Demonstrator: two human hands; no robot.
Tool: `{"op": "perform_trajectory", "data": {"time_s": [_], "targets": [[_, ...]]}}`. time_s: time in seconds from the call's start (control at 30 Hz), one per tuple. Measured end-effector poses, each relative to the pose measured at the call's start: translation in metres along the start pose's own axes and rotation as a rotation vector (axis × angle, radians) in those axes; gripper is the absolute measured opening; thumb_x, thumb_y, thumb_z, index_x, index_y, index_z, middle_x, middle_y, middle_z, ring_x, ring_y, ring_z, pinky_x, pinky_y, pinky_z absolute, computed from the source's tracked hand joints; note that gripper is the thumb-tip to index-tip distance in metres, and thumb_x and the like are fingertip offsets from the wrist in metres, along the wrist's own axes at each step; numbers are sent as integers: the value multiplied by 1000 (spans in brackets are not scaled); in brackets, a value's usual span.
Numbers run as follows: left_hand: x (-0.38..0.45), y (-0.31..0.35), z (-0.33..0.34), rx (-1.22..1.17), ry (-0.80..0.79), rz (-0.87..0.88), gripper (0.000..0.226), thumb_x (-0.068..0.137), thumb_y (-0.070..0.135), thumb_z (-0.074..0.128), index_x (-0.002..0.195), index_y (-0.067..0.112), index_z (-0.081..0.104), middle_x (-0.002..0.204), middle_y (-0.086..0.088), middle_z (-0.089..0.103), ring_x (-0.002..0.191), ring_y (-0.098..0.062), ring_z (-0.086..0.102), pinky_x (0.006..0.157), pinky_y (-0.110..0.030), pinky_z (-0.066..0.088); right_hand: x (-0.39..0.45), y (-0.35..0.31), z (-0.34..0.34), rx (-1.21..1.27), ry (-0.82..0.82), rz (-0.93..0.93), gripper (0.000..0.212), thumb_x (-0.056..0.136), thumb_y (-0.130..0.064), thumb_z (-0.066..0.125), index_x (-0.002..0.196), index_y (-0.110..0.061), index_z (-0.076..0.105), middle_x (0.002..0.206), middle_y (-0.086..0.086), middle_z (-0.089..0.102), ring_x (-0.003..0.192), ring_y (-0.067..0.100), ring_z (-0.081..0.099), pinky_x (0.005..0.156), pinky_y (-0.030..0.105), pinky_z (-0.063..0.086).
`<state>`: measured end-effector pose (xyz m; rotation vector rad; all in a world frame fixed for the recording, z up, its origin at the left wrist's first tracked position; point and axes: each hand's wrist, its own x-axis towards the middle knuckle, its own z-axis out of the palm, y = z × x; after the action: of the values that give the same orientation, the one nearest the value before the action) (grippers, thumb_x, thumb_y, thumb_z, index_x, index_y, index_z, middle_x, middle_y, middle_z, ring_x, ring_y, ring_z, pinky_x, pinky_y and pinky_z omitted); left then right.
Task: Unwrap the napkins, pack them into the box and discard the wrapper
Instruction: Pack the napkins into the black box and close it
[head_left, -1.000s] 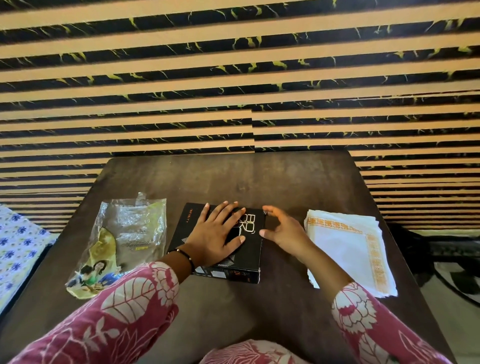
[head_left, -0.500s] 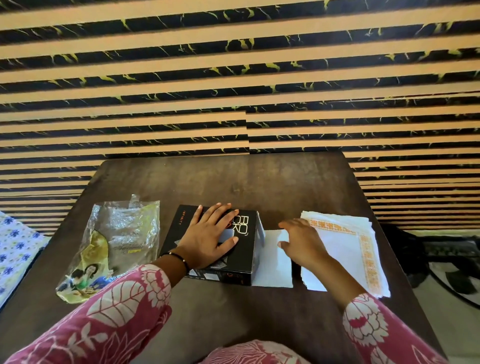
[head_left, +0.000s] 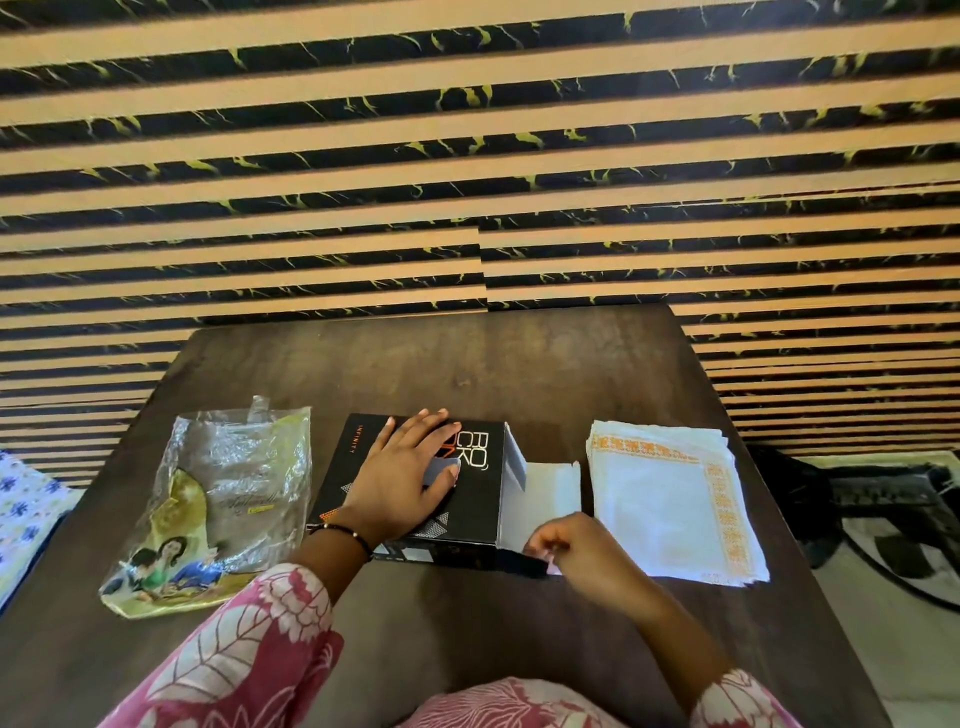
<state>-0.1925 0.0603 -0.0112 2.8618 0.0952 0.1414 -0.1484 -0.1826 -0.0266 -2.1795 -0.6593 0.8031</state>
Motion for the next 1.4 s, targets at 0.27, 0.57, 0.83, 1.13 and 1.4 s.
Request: {"op": "perform_trajectory", "data": {"time_s": [0.27, 0.57, 0.83, 1.13, 1.4], "targets": [[-3, 11, 0, 103, 22, 37, 68, 86, 51, 16, 139, 14, 38, 150, -10, 34, 142, -24, 20, 115, -40, 3, -12, -20, 24, 76, -268, -98, 31, 88, -6, 55, 117, -15, 64, 117, 1, 67, 98, 7, 61, 85, 16, 46], [-26, 29, 5, 253, -192, 269, 111, 69, 87, 26, 147, 11, 1, 155, -15, -6, 143, -27, -11, 114, -53, -7, -9, -14, 27, 497, -311, 94, 43, 86, 12, 42, 93, -20, 69, 100, 1, 70, 100, 14, 64, 94, 32, 46], [-23, 31, 4, 236, -167, 235, 110, 68, 81, 38, 147, 10, 6, 156, -14, -2, 144, -24, -9, 116, -49, -6, 17, -17, 2, 537, -176, 176, 25, 83, 12, 50, 82, -7, 66, 83, 10, 71, 59, 18, 68, 57, 25, 56], [-23, 33, 1, 226, -206, 203, 110, 67, 86, 24, 148, 15, 1, 157, -10, -9, 143, -21, -15, 117, -50, -4, 65, -32, -26, 612, 163, 150, 38, 96, -13, 46, 132, -20, 46, 137, 3, 48, 109, 20, 57, 81, 30, 47], [-27, 36, 0, 218, -204, 201, 109, 69, 82, 35, 148, 16, -1, 156, -8, -9, 143, -19, -16, 115, -47, -8, 81, -51, -18, 364, 101, 73, 31, 97, -8, 37, 122, -23, 47, 117, 3, 56, 102, 16, 51, 74, 24, 44]]}}
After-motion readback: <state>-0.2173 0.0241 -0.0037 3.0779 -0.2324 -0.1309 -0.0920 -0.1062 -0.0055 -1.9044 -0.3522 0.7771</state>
